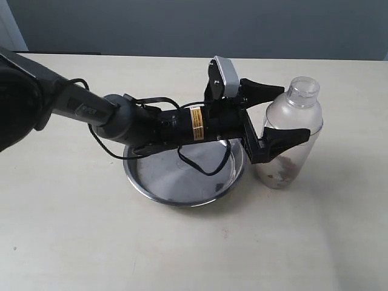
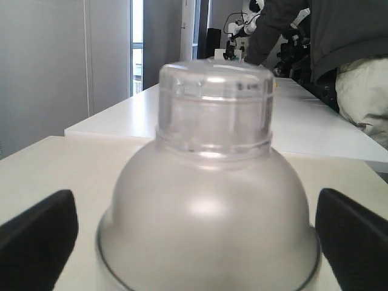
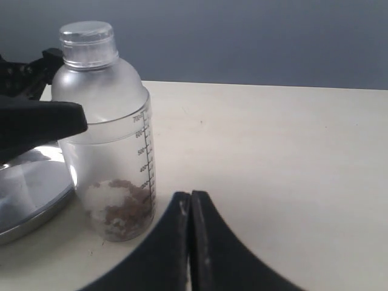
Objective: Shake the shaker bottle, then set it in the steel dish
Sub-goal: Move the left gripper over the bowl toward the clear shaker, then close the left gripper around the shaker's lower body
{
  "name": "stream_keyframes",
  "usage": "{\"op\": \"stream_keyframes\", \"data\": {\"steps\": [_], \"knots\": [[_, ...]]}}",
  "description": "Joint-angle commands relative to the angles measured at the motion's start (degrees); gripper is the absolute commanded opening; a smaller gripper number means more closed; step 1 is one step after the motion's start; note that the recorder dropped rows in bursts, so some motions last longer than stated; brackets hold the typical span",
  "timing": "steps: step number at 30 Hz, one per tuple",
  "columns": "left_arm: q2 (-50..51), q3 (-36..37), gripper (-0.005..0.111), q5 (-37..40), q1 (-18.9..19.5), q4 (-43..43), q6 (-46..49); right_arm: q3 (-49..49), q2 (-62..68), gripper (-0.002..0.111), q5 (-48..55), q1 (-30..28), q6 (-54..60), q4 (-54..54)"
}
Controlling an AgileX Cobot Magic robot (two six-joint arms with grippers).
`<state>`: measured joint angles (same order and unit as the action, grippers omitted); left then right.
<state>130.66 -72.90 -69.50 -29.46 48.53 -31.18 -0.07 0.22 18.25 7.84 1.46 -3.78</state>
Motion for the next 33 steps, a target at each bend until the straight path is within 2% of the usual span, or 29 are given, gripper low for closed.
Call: {"op": "stream_keyframes", "data": {"steps": [1,27,31,33], "knots": [[0.77,-0.25,0.105,-0.46,-0.35,0.07,0.21,0.07,-0.22,-0.001,-0.76,0.20,0.03,0.08],[2.98,-0.87,0.105,-0.46,-0.35,3.54,0.27,0.07,-0.22,-0.001,-0.76,0.20,0.03,0.08],[2.98,-1.09,0.105,-0.46,-0.35,4.17,-6.61,0.07,-0.22,-0.001,-0.76,0.20,0.03,0.08],[2.98,-1.22,0.105,-0.46,-0.35,5.16,-6.28,0.07,-0.22,-0.001,-0.76,0.20,0.03,0.08]]}}
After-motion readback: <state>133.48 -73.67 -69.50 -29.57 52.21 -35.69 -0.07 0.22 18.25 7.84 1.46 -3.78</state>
